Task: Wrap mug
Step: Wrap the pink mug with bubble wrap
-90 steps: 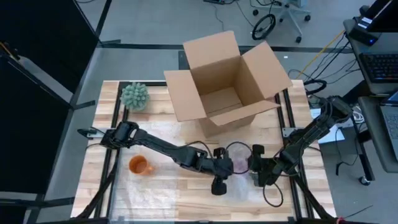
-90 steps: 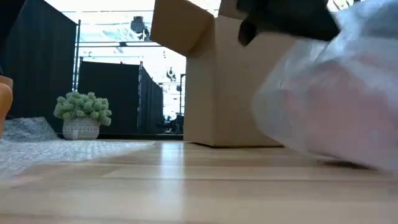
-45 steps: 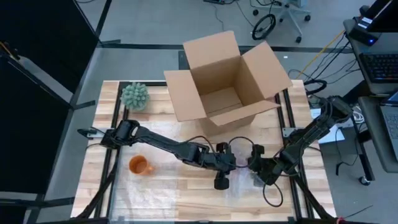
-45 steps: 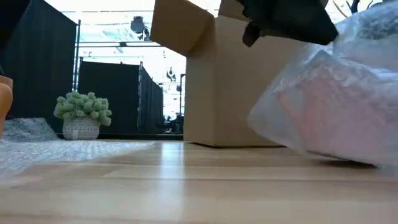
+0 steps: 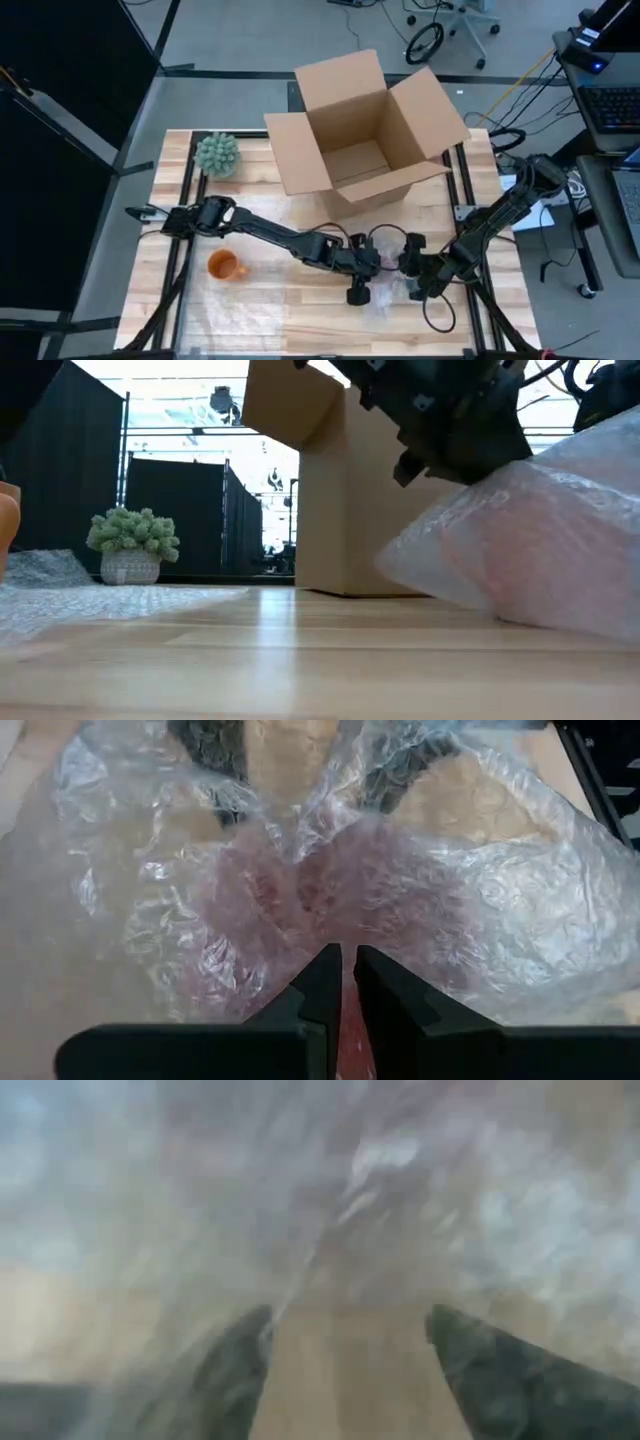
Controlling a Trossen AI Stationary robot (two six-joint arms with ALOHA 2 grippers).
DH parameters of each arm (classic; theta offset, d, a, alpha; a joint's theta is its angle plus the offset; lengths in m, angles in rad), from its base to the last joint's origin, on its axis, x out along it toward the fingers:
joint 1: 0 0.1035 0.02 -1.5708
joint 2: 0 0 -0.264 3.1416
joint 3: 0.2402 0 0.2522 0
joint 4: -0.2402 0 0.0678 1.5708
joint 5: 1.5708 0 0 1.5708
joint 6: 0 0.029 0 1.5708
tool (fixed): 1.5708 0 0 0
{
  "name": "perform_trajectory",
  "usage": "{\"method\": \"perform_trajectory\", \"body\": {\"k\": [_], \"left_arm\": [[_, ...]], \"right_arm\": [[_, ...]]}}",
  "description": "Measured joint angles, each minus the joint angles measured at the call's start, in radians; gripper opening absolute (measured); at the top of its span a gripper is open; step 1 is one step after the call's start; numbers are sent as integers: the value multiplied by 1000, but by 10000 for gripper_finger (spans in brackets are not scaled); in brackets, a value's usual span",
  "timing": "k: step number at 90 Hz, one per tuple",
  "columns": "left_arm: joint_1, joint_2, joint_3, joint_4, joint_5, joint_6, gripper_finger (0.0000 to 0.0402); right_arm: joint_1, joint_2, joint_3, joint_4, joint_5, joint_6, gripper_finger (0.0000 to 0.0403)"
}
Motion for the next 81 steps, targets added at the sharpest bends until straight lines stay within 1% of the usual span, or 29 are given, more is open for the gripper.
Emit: {"method": "perform_trajectory", "body": {"k": [10, 17, 28, 36, 43, 52, 56, 65, 81], "left_arm": [[3, 2, -1, 28, -1, 1, 26], [3, 4, -3, 49, -3, 9, 26], [3, 5, -4, 59, -3, 10, 26], [3, 5, -4, 61, -4, 10, 26], [3, 5, -4, 62, -5, 19, 26], [5, 6, -5, 67, -11, 28, 26], [5, 6, -5, 65, -11, 29, 26], [5, 6, -5, 67, -12, 29, 26], [4, 8, -6, 82, -11, 30, 26]], "right_arm": [[6, -8, 96, -223, -44, 71, 258], [19, -19, 177, -389, -39, 106, 258], [23, -40, 320, -600, -31, 117, 258], [23, -43, 430, -723, 2, 119, 258], [22, -45, 512, -795, 60, 114, 258], [11, -45, 567, -805, 157, 104, 258], [-2, -45, 571, -789, 179, 100, 258], [-41, -42, 545, -725, 184, 104, 258], [-104, -41, 439, -571, 162, 83, 258]]}}
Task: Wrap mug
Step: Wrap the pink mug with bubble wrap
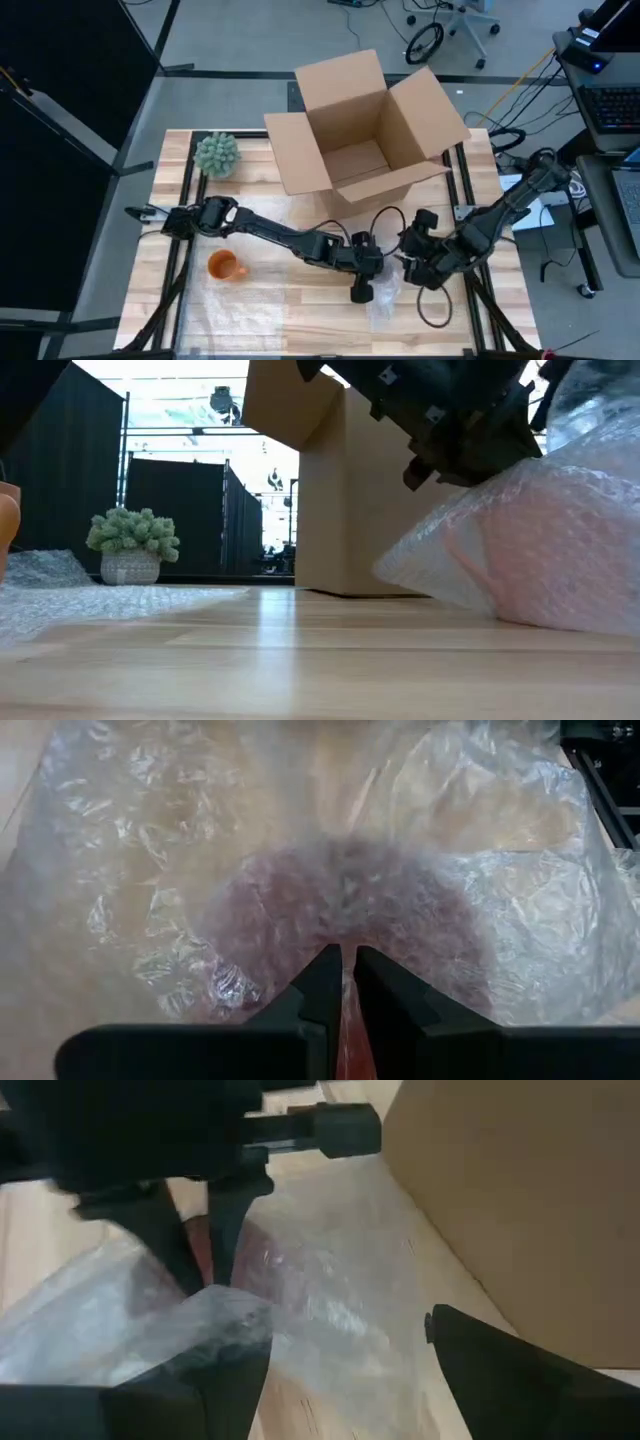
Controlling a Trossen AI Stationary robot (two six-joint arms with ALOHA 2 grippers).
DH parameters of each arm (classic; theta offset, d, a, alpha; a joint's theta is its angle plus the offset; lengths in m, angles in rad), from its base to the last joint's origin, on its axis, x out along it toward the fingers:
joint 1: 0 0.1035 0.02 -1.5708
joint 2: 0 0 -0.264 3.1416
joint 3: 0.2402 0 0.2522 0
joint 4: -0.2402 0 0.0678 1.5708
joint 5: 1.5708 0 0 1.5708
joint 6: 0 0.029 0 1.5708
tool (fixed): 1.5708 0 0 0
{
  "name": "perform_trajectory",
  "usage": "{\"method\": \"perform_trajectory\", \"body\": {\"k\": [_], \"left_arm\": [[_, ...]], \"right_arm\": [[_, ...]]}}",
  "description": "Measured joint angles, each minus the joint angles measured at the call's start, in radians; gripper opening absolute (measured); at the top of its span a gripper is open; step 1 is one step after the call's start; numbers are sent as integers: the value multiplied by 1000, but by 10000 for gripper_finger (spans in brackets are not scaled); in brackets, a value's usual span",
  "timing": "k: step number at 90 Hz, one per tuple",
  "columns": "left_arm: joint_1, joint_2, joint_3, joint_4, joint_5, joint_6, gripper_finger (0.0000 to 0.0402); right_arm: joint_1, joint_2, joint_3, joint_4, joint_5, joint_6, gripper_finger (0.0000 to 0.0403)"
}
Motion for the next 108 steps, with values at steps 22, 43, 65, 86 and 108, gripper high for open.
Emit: {"method": "perform_trajectory", "body": {"k": [22, 43, 65, 86, 108], "left_arm": [[0, 0, 0, 2, 0, 0, 26], [0, 0, 0, 11, 1, -2, 26], [-1, 0, 0, 5, 1, 1, 26], [-3, -24, 10, -38, -3, 7, 26], [-7, -109, 11, -146, -42, 4, 26]], "right_arm": [[-56, 10, -120, 216, -92, -46, 258], [-130, 88, -192, 310, -156, -52, 258], [-157, 190, -198, 341, -220, -37, 258], [-159, 233, -200, 384, -242, -46, 258], [-155, 235, -209, 367, -272, -68, 258]]}}
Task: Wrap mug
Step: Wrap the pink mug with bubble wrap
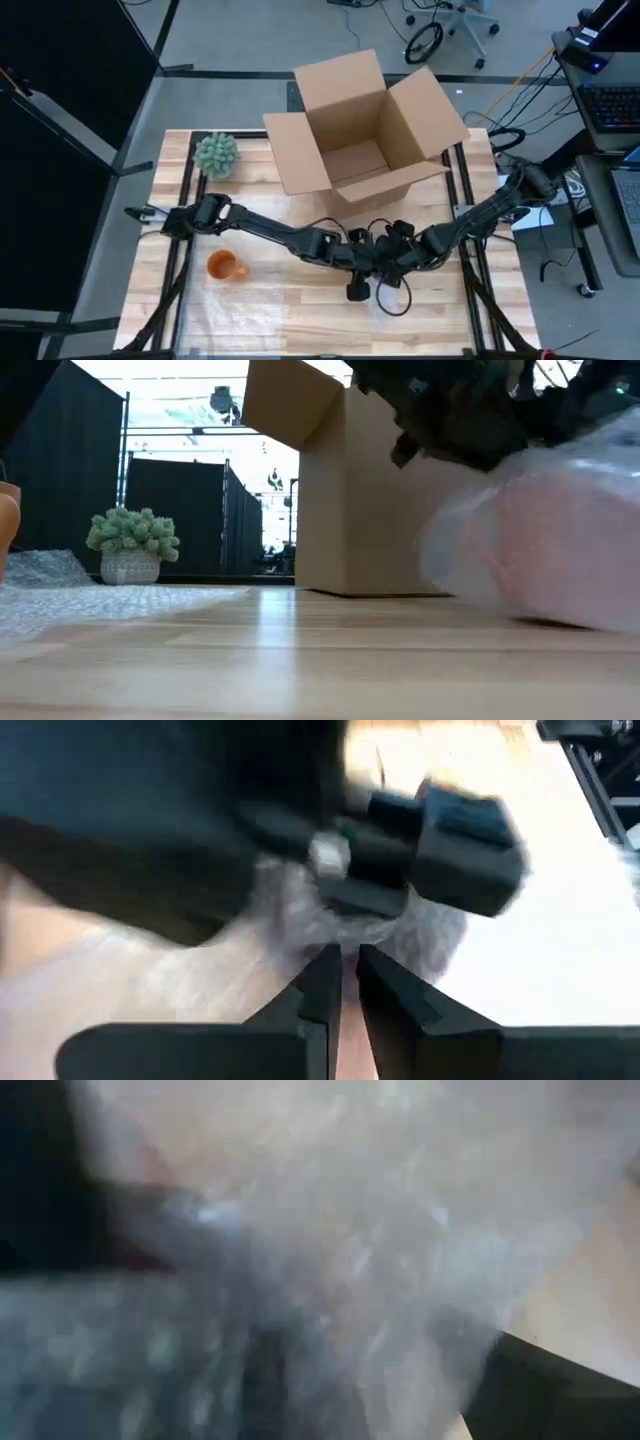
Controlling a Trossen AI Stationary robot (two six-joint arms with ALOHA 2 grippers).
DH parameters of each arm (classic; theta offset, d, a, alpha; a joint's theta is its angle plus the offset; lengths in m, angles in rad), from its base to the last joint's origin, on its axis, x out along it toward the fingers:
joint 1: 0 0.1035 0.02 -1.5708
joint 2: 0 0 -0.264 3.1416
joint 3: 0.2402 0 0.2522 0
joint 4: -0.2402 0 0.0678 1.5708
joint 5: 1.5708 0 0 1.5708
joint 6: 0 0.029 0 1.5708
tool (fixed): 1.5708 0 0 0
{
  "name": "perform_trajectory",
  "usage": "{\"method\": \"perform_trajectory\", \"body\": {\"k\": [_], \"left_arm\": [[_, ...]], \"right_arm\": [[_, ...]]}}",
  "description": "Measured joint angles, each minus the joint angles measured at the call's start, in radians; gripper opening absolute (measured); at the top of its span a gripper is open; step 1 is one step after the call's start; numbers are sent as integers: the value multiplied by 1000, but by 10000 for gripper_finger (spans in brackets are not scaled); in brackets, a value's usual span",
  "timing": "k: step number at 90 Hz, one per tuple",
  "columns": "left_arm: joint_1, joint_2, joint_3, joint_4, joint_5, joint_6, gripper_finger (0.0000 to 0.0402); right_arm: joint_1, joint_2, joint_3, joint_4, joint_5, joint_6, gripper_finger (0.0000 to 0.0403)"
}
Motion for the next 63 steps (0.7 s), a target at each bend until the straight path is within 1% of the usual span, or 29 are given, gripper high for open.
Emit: {"method": "perform_trajectory", "body": {"k": [13, 19, 29, 42, 52, 63], "left_arm": [[-4, -37, 0, -59, -44, 3, 26], [-3, -43, 3, -28, -48, 3, 26], [0, -44, 3, -47, -48, -4, 26], [5, -2, 3, -36, -48, -27, 26], [8, 37, 2, 29, -50, -31, 26], [9, 56, 3, 60, -21, -34, 26]], "right_arm": [[-1, 0, 0, 2, -1, -3, 258], [0, 0, 0, 2, 2, -4, 258], [0, 0, 0, 7, 4, -7, 258], [0, 0, 0, 25, 6, -20, 258], [-1, 0, 0, 26, 6, -26, 258], [0, -1, 0, 26, 2, -37, 258]]}}
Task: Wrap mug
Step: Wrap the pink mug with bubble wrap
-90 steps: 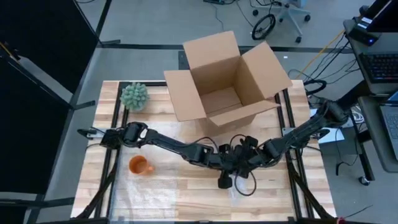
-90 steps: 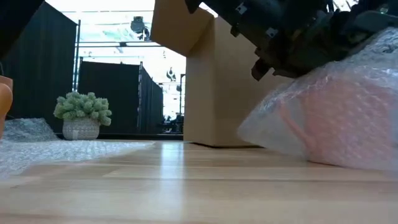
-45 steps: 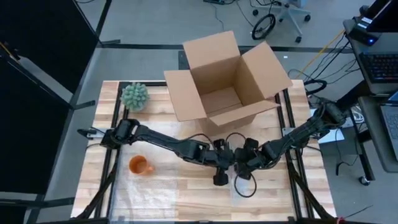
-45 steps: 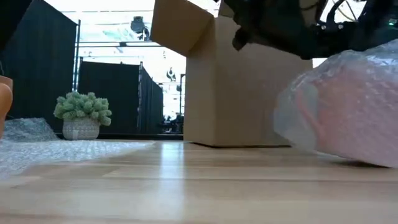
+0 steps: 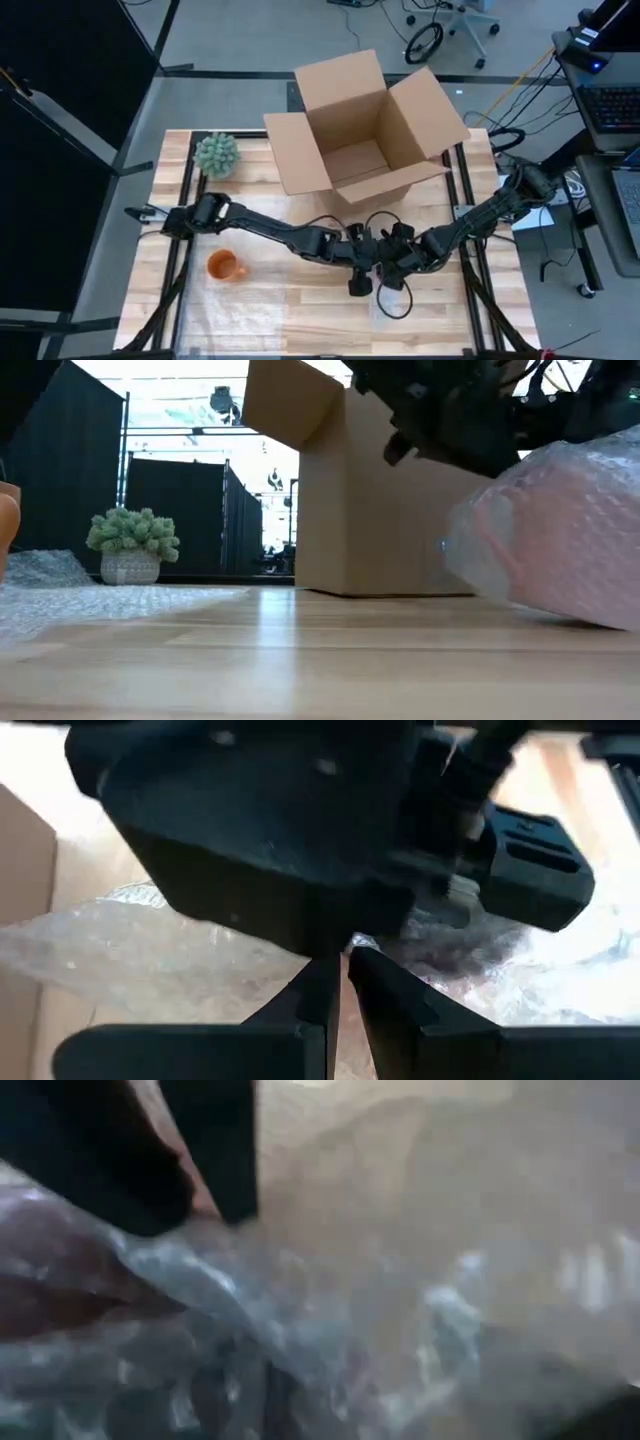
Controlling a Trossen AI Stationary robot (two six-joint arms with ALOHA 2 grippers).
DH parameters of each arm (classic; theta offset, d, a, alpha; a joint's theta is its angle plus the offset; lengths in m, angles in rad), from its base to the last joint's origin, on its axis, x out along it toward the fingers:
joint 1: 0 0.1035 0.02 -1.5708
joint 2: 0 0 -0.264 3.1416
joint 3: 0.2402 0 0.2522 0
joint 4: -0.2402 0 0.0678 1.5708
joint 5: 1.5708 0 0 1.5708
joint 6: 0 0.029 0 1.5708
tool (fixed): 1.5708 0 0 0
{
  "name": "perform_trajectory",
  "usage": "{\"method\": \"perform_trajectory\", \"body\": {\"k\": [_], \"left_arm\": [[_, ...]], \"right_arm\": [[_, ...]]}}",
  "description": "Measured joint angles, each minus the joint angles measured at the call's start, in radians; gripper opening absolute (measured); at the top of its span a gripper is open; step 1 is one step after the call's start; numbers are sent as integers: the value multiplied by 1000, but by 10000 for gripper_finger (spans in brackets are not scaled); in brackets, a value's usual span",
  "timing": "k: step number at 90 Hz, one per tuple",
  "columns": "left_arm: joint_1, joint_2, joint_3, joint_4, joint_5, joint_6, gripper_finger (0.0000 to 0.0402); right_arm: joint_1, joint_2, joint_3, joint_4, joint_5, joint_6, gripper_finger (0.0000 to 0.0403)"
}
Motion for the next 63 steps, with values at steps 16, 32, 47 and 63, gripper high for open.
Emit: {"method": "perform_trajectory", "body": {"k": [16, 32, 47, 63], "left_arm": [[0, 13, 2, -9, 8, 1, 26], [4, 15, 3, -47, 6, 1, 26], [4, 26, -3, -86, 3, 7, 26], [4, 23, -2, -92, -1, 8, 26]], "right_arm": [[0, 0, 1, 9, 0, -1, 258], [-2, -17, 1, 5, -26, -24, 258], [1, -78, 24, -52, -69, -31, 258], [0, -157, 66, -101, -84, -27, 258]]}}
